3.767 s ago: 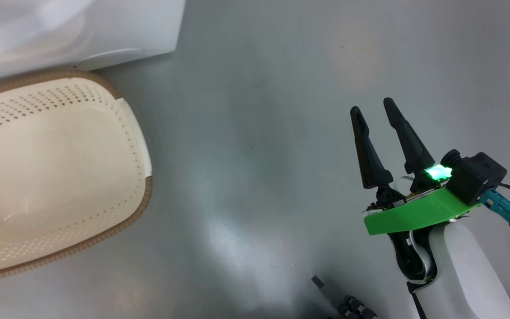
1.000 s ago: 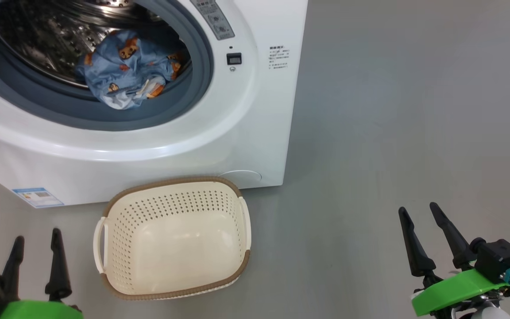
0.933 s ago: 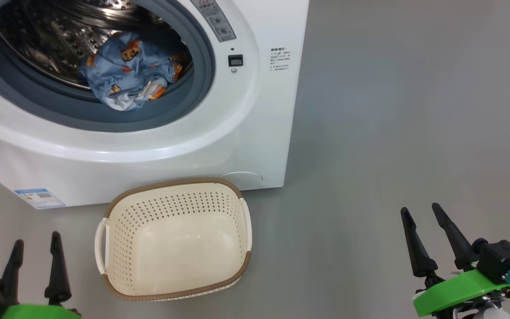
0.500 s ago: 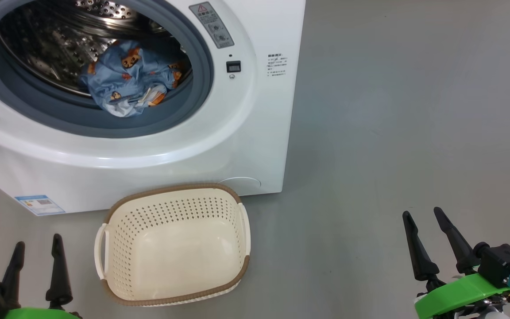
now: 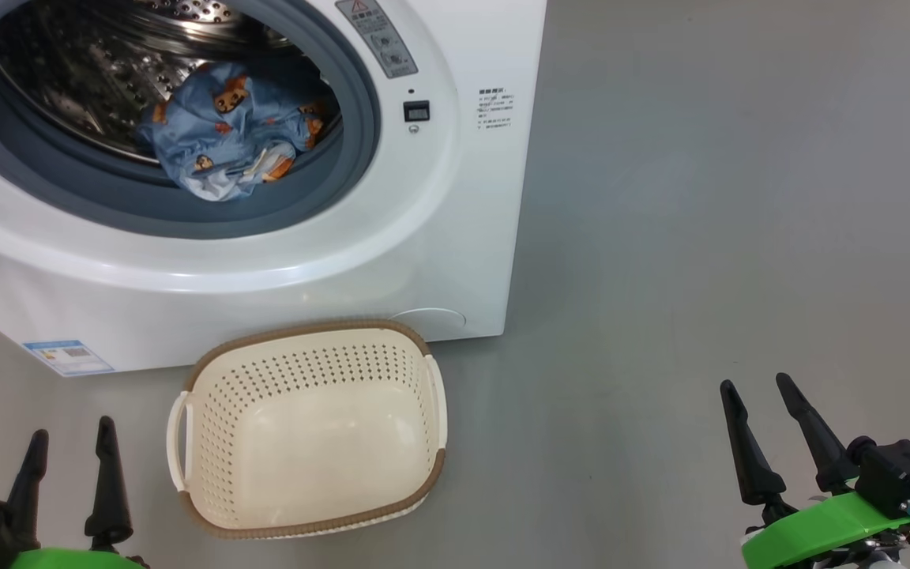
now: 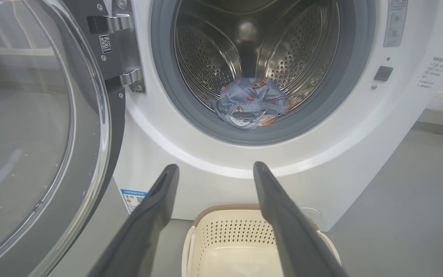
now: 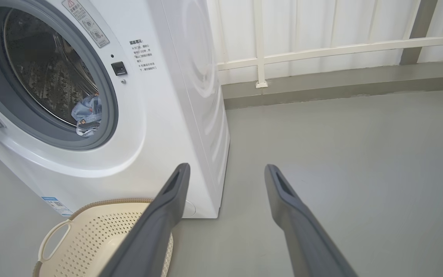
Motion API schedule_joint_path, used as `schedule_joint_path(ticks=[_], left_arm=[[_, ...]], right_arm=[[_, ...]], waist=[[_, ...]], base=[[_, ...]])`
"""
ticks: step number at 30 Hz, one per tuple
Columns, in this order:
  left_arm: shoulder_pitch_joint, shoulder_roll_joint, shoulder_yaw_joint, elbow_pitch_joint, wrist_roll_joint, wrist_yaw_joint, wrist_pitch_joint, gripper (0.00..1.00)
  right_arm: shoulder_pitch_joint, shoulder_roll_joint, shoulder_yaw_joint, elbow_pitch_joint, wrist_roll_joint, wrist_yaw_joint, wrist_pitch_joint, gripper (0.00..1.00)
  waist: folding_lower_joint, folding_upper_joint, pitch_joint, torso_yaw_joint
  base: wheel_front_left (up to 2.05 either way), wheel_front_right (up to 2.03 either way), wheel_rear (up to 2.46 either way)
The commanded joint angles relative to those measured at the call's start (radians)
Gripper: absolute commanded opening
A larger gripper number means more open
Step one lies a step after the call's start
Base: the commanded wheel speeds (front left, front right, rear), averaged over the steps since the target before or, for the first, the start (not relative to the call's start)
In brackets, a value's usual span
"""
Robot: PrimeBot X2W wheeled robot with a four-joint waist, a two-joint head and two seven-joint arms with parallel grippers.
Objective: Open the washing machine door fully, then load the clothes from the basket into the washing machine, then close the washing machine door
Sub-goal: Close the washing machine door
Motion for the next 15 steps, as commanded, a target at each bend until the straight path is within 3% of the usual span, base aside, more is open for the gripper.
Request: schedule_joint_path(ticks=[1, 7, 15], left_arm=[[-0.025, 0.023, 0.034, -0.030, 0.006, -0.001, -0.006, 1.00], [-0.028, 0.017, 0.039, -0.034, 0.012, -0.001, -0.006, 1.00], [-0.024, 0.013, 0.036, -0.047, 0.004, -0.001, -0.006, 1.00]], right_arm=[[-0.005, -0.006, 0.019, -0.026, 0.005, 0.002, -0.005, 1.00], [-0.007, -0.004, 0.018, -0.027, 0.002, 0.002, -0.005, 1.00], [-0.006, -0.006, 0.017, -0.028, 0.002, 0.002, -0.005, 1.00]], waist=[[0.0000, 0.0000, 0.004, 0.003], [0.0000, 0.0000, 0.007, 0.006], [0.0000, 0.0000, 0.006, 0.007]], base=[[-0.48, 0.48, 0.00], [-0.96, 0.96, 0.00], [-1.64, 1.64, 0.00]])
